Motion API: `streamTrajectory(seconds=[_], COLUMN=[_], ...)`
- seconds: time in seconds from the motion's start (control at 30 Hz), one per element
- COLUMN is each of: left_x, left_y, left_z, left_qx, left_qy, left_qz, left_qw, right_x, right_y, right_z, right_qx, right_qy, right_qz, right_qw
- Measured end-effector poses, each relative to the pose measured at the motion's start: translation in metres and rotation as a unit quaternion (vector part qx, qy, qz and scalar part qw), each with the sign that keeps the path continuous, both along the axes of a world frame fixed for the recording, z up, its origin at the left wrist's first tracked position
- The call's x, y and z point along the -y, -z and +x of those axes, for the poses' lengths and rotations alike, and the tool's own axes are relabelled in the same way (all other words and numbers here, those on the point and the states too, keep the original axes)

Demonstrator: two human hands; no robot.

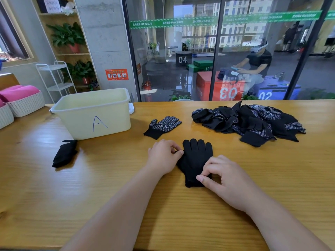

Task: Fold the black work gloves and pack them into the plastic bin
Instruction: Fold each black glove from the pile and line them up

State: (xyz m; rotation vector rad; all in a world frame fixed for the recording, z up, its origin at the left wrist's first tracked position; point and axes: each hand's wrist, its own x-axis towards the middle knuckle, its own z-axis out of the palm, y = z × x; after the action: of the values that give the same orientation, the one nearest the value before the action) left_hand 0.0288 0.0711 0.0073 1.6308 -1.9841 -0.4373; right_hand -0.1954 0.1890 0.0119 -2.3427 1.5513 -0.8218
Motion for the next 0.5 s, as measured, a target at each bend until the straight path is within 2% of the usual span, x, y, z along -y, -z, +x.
streamTrajectory(seconds=[0.23,0.37,0.5], left_x=[0.000,-0.006,-0.009], left_y=[0.000,0.004,0.002], left_z=[0.004,0.009,0.007], left_qx=[-0.105,0.010,0.026], left_qy=[-0.028,-0.058,-0.051], left_qz=[0.006,-0.056,-0.087], left_qw=[0.994,0.997,0.995], right_x=[-0.001,-0.001,-0.003], right_y=[-0.002,-0.003,-0.005], right_z=[0.000,0.002,0.003], right_qx=[-0.003,-0.006,-0.008], right_qy=[0.004,0.009,0.009], right_qz=[0.009,0.013,0.014], right_qw=[1.000,1.000,1.000])
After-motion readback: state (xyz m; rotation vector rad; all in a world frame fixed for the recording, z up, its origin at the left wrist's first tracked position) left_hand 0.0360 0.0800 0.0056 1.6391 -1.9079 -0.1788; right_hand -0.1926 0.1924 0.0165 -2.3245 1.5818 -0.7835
